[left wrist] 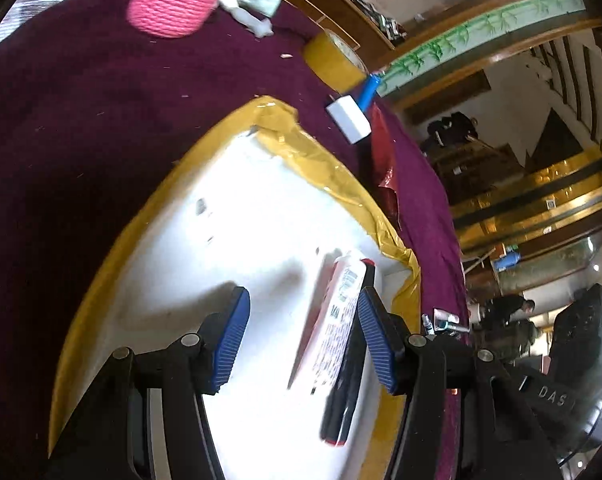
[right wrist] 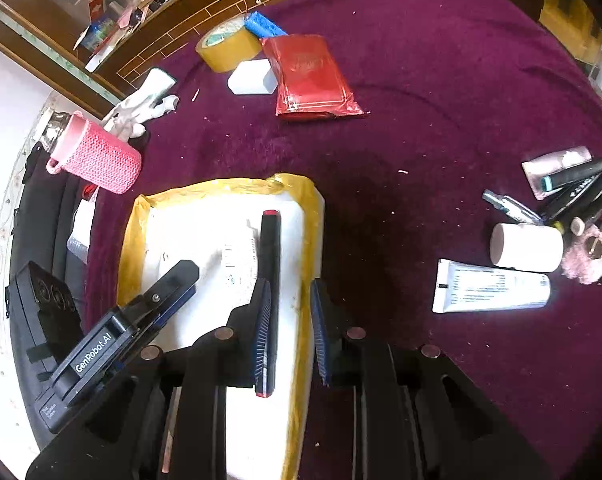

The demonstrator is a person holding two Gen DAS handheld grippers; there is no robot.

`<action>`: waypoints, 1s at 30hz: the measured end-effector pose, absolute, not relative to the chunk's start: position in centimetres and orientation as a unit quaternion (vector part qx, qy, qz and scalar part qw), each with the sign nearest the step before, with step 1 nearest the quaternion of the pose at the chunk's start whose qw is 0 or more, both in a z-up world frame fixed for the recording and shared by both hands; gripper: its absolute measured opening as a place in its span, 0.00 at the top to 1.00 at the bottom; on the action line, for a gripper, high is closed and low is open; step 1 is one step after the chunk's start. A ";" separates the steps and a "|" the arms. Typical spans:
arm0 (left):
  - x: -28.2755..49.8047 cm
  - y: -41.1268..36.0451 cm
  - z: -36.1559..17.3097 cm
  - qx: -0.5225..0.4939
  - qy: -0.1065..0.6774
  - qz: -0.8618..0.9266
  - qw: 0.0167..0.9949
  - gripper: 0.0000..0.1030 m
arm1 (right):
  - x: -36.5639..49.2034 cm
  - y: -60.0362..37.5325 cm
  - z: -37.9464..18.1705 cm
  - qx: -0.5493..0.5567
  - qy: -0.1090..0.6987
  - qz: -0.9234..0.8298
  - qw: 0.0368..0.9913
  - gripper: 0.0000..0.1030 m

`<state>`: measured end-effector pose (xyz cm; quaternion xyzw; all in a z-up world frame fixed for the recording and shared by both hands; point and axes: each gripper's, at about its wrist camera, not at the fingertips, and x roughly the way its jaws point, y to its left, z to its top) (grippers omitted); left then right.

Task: Organize objects
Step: 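Carry the tube and marker over the white tray and lower them in, then open both grippers to release the tube and marker in the tray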

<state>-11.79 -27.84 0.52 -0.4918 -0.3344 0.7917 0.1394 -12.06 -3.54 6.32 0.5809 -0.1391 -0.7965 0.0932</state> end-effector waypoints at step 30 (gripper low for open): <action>-3.0 -37.2 0.8 -0.492 -0.291 0.819 -0.035 0.36 | -7.5 -6.1 2.9 0.621 -0.121 -0.764 0.127 0.57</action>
